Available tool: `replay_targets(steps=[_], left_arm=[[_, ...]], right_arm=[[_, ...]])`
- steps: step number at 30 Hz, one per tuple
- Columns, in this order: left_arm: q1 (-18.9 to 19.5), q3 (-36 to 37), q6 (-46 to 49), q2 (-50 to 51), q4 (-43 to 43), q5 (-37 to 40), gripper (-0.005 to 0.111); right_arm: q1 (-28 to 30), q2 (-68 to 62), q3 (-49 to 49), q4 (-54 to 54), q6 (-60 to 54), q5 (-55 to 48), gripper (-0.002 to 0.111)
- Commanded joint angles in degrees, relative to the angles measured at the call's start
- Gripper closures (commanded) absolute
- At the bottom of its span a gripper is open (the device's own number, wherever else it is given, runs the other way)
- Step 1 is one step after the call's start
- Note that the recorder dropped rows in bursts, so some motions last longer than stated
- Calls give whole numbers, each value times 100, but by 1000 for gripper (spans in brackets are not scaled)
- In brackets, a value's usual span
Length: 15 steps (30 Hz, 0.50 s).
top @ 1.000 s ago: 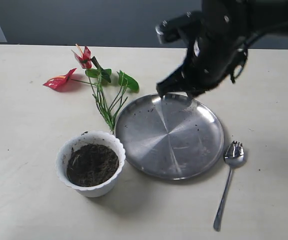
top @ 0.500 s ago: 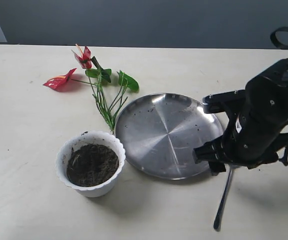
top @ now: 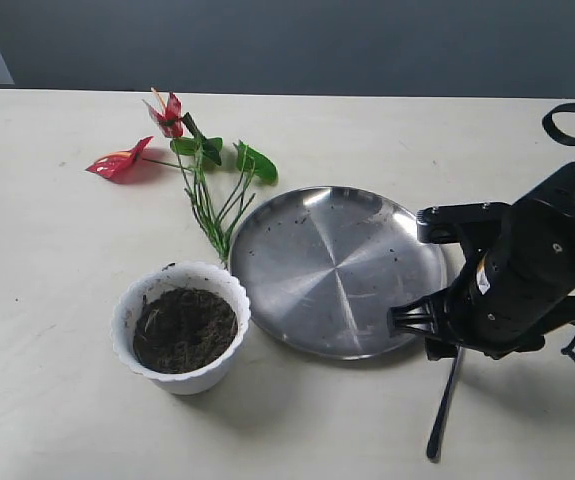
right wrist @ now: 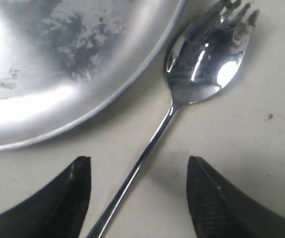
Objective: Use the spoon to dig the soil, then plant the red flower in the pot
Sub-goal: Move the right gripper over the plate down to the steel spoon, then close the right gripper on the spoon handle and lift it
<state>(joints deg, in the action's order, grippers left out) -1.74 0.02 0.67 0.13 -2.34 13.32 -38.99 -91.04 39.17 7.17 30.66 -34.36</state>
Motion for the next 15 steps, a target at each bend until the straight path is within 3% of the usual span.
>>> replay_targets(steps=[1, 15], left_arm=[[-10, -2, -13, -13, -3, -1, 106], [-10, -2, -13, -13, -3, -1, 106]], right_arm=[[31, 37, -22, 151, 147, 117, 54], [31, -343, -294, 389, 560, 504, 54]])
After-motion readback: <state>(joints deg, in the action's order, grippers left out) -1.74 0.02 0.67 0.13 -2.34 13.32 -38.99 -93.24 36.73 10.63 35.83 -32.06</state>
